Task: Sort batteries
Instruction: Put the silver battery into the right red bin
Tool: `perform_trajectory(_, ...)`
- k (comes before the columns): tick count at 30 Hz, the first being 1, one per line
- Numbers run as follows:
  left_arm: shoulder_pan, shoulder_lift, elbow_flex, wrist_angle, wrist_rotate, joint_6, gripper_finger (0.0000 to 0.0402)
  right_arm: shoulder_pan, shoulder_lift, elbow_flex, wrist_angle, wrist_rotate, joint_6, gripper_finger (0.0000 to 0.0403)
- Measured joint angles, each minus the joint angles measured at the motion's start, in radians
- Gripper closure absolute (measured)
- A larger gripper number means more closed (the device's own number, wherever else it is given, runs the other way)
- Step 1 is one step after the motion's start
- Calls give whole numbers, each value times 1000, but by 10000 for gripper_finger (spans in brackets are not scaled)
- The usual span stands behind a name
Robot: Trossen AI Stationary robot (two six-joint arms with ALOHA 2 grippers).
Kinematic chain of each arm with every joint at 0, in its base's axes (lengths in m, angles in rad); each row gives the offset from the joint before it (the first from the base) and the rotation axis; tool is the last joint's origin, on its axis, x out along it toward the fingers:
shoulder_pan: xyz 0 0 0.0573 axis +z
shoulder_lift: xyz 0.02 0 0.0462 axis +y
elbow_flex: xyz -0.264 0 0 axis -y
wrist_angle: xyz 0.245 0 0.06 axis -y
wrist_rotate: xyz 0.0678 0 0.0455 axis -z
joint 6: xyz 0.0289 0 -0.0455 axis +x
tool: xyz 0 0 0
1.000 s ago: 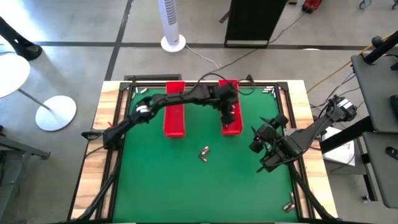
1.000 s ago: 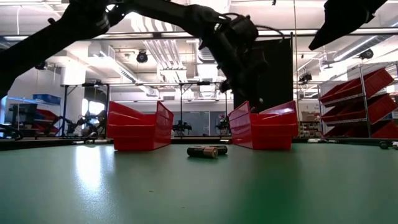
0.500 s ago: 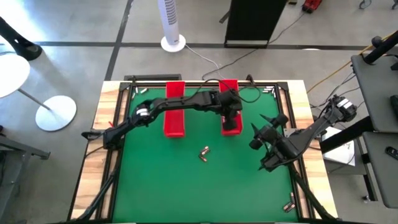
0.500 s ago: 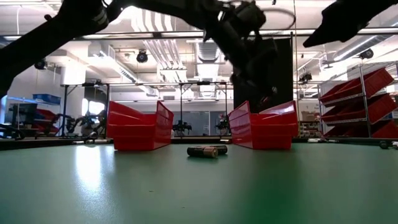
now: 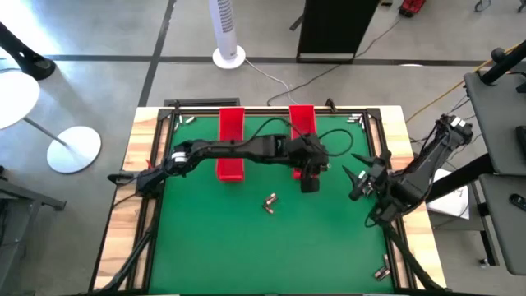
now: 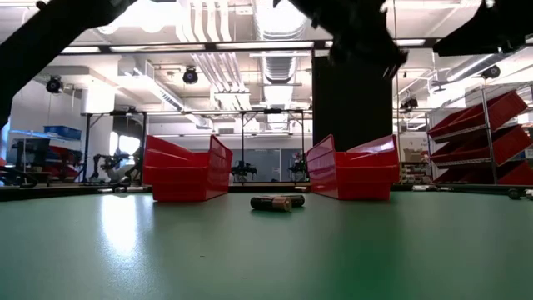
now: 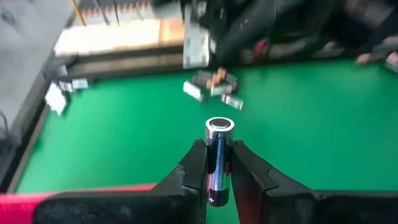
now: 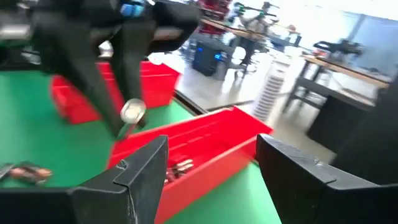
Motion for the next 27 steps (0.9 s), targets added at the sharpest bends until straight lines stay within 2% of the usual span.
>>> perform_trajectory(6,-12,-43,-4,37,0,-9,372,50,-16,-4,218,2,-257,165)
perform_trajectory(13,-33,-48,-18,142,102,-18,372,49,-5,-4,486,-29,-539,172)
perform_trajectory(16,-39,-48,-27,212,147,-24,372,49,-4,8,532,-49,-587,169)
perform_trajectory(27,-83,-50,-40,343,151,-10,372,68,-3,96,557,-59,-619,174)
